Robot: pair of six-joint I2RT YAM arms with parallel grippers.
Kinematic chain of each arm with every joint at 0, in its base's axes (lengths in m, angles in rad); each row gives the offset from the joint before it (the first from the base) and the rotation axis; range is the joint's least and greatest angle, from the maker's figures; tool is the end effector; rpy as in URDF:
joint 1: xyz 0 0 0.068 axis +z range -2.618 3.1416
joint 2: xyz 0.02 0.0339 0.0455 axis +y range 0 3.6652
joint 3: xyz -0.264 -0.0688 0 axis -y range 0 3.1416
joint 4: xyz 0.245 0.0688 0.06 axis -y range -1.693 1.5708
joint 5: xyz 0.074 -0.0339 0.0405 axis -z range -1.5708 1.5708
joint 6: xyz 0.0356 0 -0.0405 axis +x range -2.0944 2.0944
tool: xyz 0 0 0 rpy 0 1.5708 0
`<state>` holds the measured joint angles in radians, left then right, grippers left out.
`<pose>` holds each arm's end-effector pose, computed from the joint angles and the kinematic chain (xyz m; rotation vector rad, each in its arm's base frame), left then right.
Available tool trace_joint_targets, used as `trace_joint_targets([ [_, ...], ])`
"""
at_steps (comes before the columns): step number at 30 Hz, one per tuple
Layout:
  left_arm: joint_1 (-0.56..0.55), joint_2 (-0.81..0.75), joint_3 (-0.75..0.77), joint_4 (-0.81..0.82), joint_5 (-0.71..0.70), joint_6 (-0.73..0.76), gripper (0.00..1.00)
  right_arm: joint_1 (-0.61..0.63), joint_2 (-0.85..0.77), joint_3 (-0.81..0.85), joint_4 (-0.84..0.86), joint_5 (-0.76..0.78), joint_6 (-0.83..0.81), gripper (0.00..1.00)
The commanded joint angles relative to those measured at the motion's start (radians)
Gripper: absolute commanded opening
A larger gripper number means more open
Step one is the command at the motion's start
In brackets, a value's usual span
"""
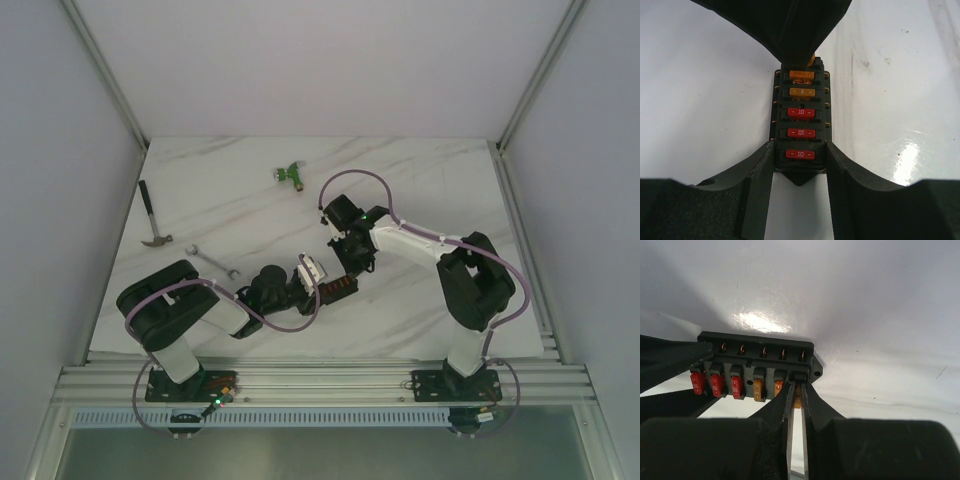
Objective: Snap on the fuse box
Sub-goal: Install the fuse at the fuse box base.
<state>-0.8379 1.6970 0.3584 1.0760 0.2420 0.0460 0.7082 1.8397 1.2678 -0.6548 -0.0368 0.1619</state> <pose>0.1762 -0.2085 0.1226 0.9669 1.6318 -0.7703 0.2768 0.2388 0.1827 -0.7732 2.7264 0.2548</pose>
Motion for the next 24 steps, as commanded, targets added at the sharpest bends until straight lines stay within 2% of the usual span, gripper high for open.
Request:
trace_joint_targets([
  [1,0.001,0.019,-0.008,-0.076,0.019,0.014,0.45,0.026,0.230,-0.120,0.016,0.060,-0.003,0.00],
  [8,0.001,0.012,-0.006,-0.086,-0.003,0.013,0.46,0.042,0.079,-0.056,0.001,0.029,0.011,0.00],
  [11,0.000,0.014,-0.005,-0.087,-0.006,0.010,0.47,0.043,0.026,-0.038,-0.011,0.021,0.026,0.14],
  [14,0.000,0.012,-0.005,-0.088,-0.009,0.009,0.48,0.045,-0.010,-0.032,-0.019,0.027,0.042,0.23],
  [24,0.000,0.010,-0.001,-0.092,-0.013,0.008,0.48,0.052,-0.075,0.005,-0.036,0.037,0.078,0.32],
])
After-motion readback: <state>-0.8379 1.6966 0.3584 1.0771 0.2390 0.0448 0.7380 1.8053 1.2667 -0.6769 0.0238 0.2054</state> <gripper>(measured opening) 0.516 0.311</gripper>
